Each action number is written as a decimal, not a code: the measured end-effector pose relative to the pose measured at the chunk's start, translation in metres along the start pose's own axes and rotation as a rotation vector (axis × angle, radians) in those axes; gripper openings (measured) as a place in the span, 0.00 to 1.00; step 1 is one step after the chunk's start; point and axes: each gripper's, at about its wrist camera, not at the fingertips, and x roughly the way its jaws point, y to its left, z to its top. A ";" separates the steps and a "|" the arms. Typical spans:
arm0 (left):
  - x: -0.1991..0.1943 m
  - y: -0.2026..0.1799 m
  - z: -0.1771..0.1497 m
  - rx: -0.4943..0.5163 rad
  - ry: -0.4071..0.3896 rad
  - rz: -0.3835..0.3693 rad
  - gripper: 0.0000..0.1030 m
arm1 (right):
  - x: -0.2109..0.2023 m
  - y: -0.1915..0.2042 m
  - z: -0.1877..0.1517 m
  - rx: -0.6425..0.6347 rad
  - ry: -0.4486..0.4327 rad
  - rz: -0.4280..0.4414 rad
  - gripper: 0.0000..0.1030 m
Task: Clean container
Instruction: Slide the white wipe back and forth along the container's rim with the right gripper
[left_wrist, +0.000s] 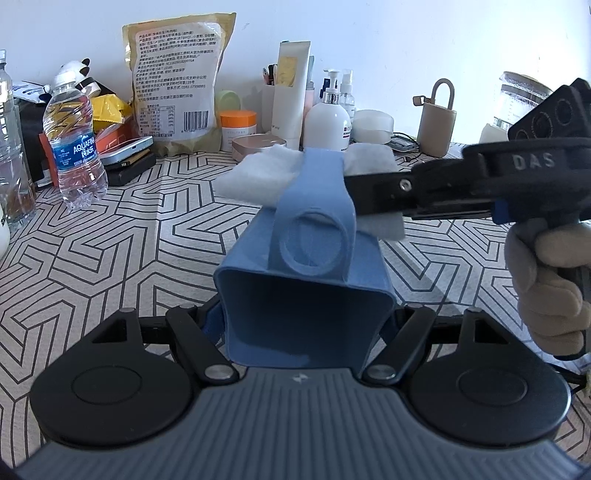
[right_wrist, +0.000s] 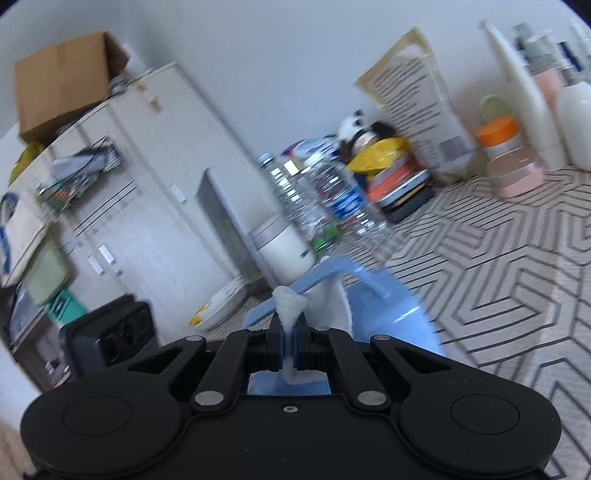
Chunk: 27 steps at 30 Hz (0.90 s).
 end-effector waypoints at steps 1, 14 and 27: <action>0.000 0.000 0.000 0.001 -0.001 0.000 0.74 | -0.001 -0.001 0.000 0.007 -0.006 -0.004 0.03; 0.000 -0.001 0.000 0.010 -0.006 0.006 0.73 | 0.004 0.012 -0.001 -0.056 0.061 0.053 0.03; -0.001 -0.002 -0.001 0.011 -0.007 0.006 0.73 | -0.005 0.008 0.003 -0.058 0.037 -0.016 0.03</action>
